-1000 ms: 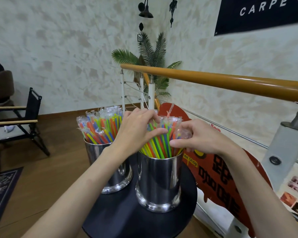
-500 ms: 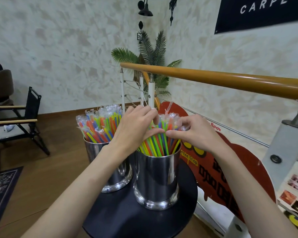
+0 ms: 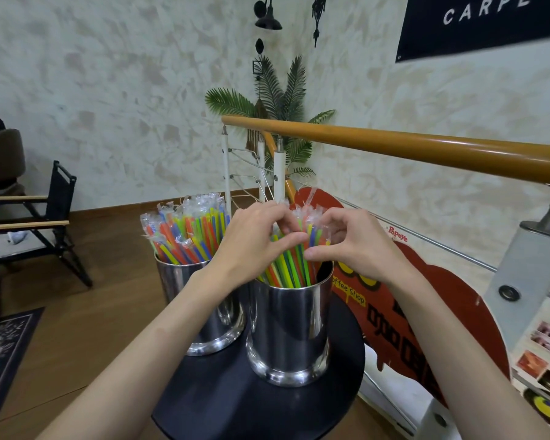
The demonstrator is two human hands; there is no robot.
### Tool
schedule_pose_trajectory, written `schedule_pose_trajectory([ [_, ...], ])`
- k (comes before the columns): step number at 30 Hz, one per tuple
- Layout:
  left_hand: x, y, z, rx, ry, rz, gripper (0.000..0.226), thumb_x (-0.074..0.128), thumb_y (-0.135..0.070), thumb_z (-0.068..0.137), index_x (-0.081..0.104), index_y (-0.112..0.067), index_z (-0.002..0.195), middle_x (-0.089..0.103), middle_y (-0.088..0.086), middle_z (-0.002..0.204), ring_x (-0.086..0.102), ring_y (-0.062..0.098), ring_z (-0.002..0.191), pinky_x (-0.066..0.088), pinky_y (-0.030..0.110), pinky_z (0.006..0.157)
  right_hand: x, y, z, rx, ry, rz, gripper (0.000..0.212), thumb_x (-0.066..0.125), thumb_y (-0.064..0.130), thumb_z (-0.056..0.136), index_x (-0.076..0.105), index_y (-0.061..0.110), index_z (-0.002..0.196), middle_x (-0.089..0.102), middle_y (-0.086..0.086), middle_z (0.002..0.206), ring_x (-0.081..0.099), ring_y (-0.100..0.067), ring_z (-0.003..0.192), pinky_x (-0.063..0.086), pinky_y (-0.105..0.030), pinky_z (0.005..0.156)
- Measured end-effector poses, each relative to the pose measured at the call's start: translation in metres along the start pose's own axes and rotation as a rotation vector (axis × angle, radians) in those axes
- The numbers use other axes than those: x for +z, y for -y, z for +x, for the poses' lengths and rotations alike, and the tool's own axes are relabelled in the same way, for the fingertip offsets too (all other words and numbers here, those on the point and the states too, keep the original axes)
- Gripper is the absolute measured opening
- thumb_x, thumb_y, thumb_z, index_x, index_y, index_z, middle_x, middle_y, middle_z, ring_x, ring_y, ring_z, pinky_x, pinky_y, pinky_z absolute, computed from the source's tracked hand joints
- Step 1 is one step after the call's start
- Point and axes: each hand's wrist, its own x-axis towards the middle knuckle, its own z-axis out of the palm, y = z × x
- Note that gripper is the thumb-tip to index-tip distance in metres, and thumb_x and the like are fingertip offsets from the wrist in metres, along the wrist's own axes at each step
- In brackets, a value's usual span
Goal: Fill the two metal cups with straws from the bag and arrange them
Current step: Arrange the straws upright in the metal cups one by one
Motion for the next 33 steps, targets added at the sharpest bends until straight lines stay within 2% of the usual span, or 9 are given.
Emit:
schedule_pose_trajectory([
  [3, 0.001, -0.002, -0.001, -0.024, -0.016, -0.005, 0.014, 0.072, -0.046, 0.086, 0.068, -0.032, 0.085, 0.059, -0.019, 0.078, 0.051, -0.004, 0.079, 0.048, 0.042, 0.078, -0.002, -0.001, 0.001, 0.027, 0.024, 0.045, 0.039, 0.096, 0.028, 0.066, 0.071, 0.025, 0.095, 0.070, 0.004, 0.083, 0.070, -0.012, 0.076, 0.055, -0.027, 0.069],
  [5, 0.000, -0.003, -0.001, -0.033, -0.022, -0.001, 0.013, 0.073, -0.043, 0.086, 0.067, -0.032, 0.085, 0.060, -0.019, 0.077, 0.051, -0.005, 0.079, 0.049, 0.042, 0.077, -0.003, -0.002, 0.001, 0.036, 0.027, 0.064, 0.038, 0.095, 0.024, 0.067, 0.071, 0.027, 0.096, 0.071, 0.002, 0.086, 0.073, -0.017, 0.081, 0.059, -0.032, 0.074],
  [10, 0.000, -0.006, -0.002, -0.041, -0.058, 0.022, 0.024, 0.076, -0.038, 0.087, 0.058, -0.030, 0.102, 0.060, -0.015, 0.080, 0.049, -0.002, 0.076, 0.045, 0.038, 0.077, -0.003, -0.004, 0.003, 0.046, -0.004, 0.106, 0.032, 0.090, 0.015, 0.074, 0.072, 0.020, 0.100, 0.074, -0.001, 0.086, 0.073, -0.015, 0.081, 0.057, -0.027, 0.075],
  [14, -0.002, -0.010, -0.001, 0.047, -0.067, 0.184, 0.033, 0.072, -0.035, 0.088, 0.061, -0.033, 0.119, 0.056, -0.015, 0.090, 0.043, 0.002, 0.081, 0.035, 0.032, 0.079, -0.002, -0.004, 0.002, 0.038, -0.052, 0.090, 0.023, 0.086, 0.020, 0.080, 0.073, 0.024, 0.097, 0.075, 0.007, 0.084, 0.071, -0.004, 0.081, 0.054, -0.024, 0.076],
  [17, -0.003, -0.013, -0.001, 0.067, -0.058, 0.184, 0.031, 0.066, -0.045, 0.090, 0.067, -0.034, 0.118, 0.055, -0.014, 0.092, 0.042, 0.002, 0.083, 0.025, 0.028, 0.077, -0.001, -0.003, 0.001, 0.025, -0.055, 0.075, 0.019, 0.085, 0.022, 0.081, 0.071, 0.028, 0.092, 0.074, 0.011, 0.088, 0.070, 0.000, 0.084, 0.054, -0.026, 0.080],
  [20, -0.003, -0.014, -0.001, 0.029, -0.053, 0.147, 0.044, 0.060, -0.063, 0.083, 0.071, -0.032, 0.113, 0.054, -0.015, 0.091, 0.045, 0.003, 0.085, 0.025, 0.027, 0.078, -0.002, -0.002, 0.000, 0.004, -0.048, 0.070, 0.017, 0.084, 0.025, 0.082, 0.070, 0.030, 0.091, 0.074, 0.012, 0.090, 0.069, 0.002, 0.086, 0.055, -0.027, 0.082],
  [25, -0.002, -0.014, -0.001, -0.040, -0.054, 0.078, 0.038, 0.066, -0.060, 0.078, 0.074, -0.029, 0.098, 0.054, -0.011, 0.092, 0.049, 0.008, 0.087, 0.038, 0.035, 0.082, -0.001, 0.000, -0.001, -0.016, -0.045, 0.080, 0.017, 0.083, 0.028, 0.082, 0.073, 0.023, 0.093, 0.075, 0.010, 0.089, 0.070, 0.000, 0.086, 0.057, -0.030, 0.082],
  [30, -0.005, -0.014, 0.001, -0.121, 0.023, -0.051, 0.026, 0.075, -0.045, 0.083, 0.074, -0.028, 0.103, 0.051, -0.015, 0.094, 0.048, 0.008, 0.090, 0.044, 0.048, 0.094, -0.001, -0.001, 0.000, -0.007, -0.064, 0.088, 0.016, 0.084, 0.027, 0.081, 0.073, 0.023, 0.092, 0.075, 0.009, 0.090, 0.070, -0.003, 0.086, 0.058, -0.032, 0.081],
  [33, -0.008, -0.012, 0.001, -0.143, 0.061, -0.092, 0.027, 0.075, -0.040, 0.085, 0.074, -0.026, 0.109, 0.049, -0.018, 0.094, 0.047, 0.007, 0.092, 0.043, 0.051, 0.098, -0.001, 0.000, 0.000, -0.021, -0.059, 0.103, 0.018, 0.084, 0.025, 0.082, 0.073, 0.019, 0.094, 0.075, 0.006, 0.090, 0.070, -0.006, 0.082, 0.058, -0.024, 0.075],
])
